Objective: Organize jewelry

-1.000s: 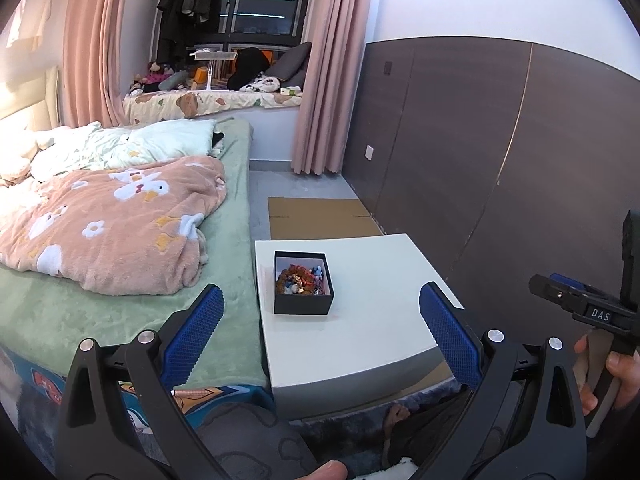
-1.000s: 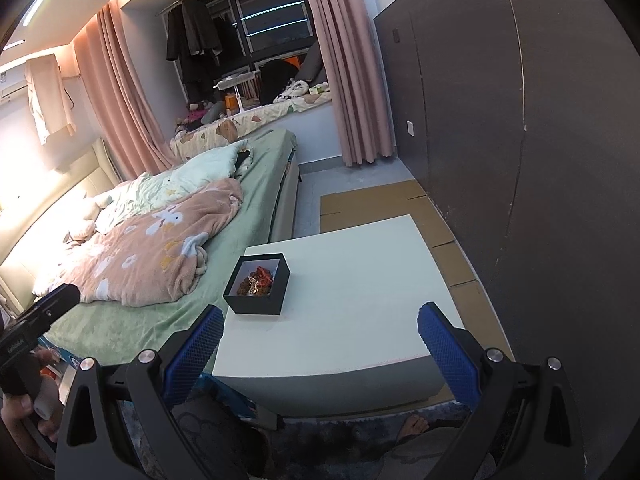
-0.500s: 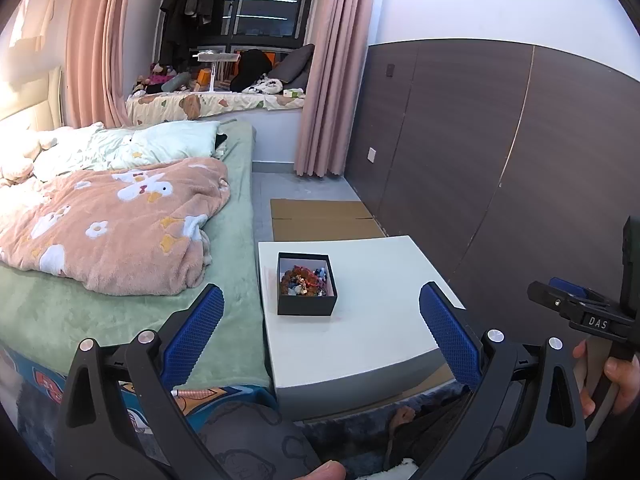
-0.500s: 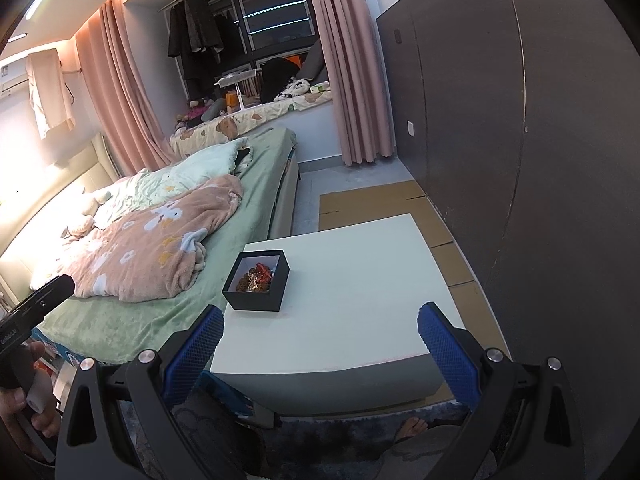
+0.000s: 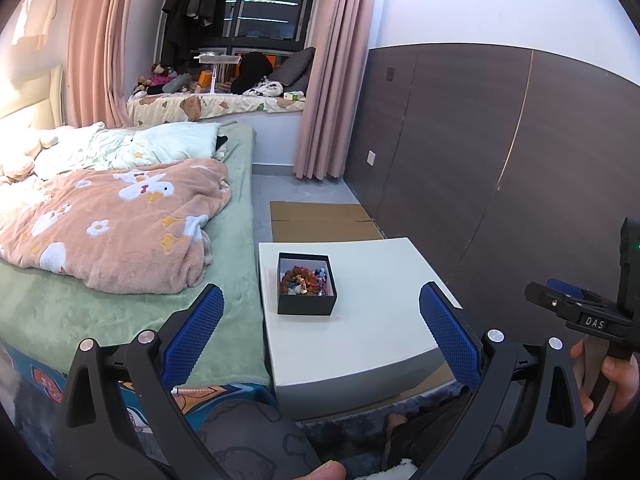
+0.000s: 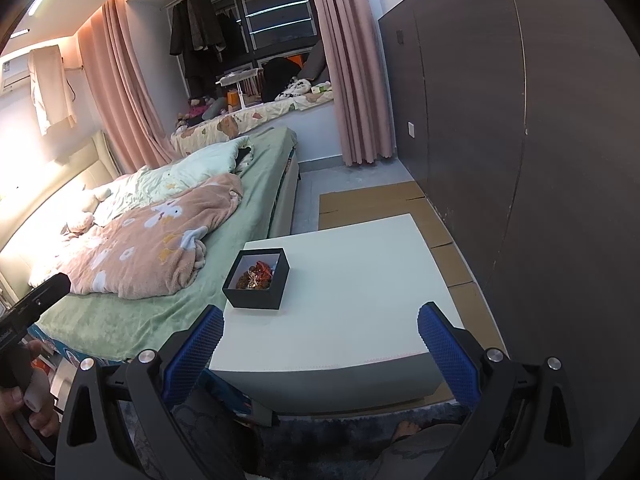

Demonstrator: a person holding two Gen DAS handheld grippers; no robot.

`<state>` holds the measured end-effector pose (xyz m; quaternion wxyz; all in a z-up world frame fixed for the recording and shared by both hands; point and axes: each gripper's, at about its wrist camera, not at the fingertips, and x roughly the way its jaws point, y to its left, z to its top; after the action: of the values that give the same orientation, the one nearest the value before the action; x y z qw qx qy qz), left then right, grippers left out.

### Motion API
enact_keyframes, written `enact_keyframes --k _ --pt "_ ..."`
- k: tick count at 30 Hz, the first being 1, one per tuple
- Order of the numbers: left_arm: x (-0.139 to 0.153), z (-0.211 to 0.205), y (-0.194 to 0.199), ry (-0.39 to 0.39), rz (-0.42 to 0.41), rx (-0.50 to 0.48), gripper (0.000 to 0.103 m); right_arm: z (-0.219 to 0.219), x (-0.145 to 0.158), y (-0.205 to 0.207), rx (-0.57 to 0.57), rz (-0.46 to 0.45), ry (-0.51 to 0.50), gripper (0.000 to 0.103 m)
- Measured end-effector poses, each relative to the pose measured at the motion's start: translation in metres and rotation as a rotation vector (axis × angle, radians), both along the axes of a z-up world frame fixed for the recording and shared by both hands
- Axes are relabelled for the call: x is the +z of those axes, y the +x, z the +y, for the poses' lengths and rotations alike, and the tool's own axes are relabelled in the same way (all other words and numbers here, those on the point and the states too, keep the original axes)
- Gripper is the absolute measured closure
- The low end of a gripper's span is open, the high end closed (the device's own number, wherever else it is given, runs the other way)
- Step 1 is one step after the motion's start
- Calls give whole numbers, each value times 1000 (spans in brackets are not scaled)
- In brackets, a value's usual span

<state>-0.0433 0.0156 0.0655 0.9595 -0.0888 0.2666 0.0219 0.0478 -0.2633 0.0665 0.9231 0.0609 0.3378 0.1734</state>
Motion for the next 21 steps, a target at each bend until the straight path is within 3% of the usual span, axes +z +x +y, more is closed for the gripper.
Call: enact_keyframes --k 21 --pt "1 10 -11 -8 -4 43 5 4 -1 -4 16 0 10 8"
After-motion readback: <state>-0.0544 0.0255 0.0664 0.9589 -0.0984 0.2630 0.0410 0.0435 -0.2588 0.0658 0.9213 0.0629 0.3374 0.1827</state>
